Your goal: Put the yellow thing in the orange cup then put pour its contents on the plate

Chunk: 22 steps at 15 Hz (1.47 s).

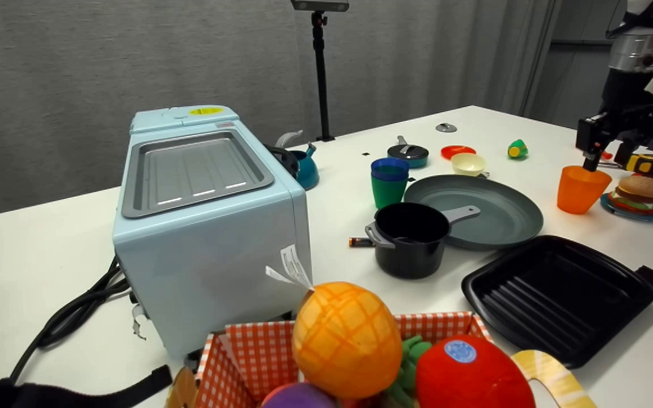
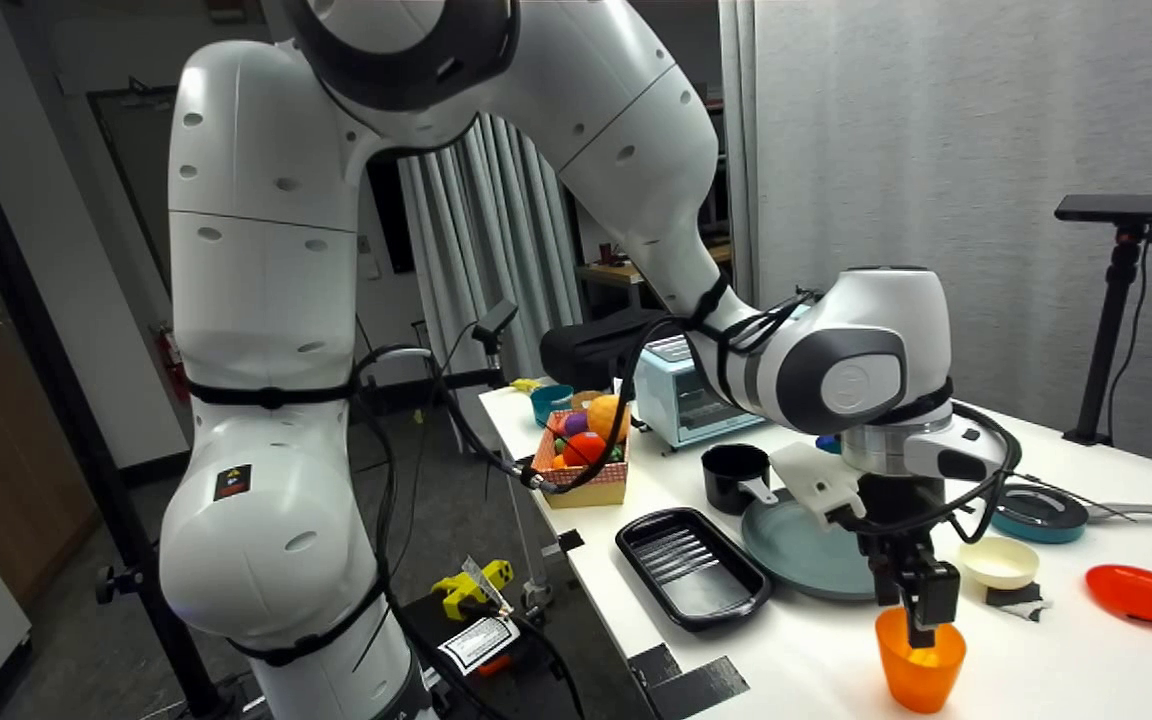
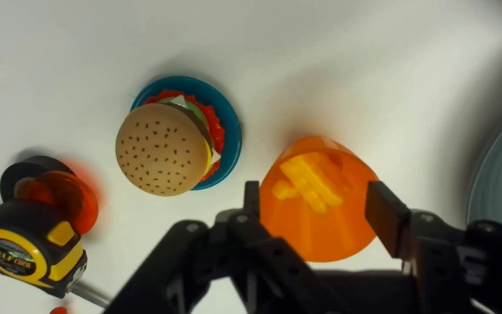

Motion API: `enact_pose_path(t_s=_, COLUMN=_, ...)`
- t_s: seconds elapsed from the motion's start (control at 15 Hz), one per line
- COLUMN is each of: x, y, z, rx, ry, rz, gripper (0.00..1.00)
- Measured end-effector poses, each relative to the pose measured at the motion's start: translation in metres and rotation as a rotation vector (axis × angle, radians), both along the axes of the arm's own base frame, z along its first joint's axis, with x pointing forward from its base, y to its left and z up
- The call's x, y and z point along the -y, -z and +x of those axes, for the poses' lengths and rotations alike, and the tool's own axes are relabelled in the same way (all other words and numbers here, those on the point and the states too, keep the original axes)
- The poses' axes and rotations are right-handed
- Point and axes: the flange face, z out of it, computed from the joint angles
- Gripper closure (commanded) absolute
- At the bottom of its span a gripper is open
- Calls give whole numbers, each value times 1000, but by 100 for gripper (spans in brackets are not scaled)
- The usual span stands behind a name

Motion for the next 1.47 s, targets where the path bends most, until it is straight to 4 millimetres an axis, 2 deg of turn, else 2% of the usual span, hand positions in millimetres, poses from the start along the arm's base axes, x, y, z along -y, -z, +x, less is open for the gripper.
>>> enact_pose_path(t_s=0.07, x=-1, y=0, z=0, rx=-1, ry=-6, rz=-3, gripper=0)
enact_pose_path(t_s=1.47, x=-5, y=0, z=3, rx=-10, ry=-53, rz=-25, gripper=0)
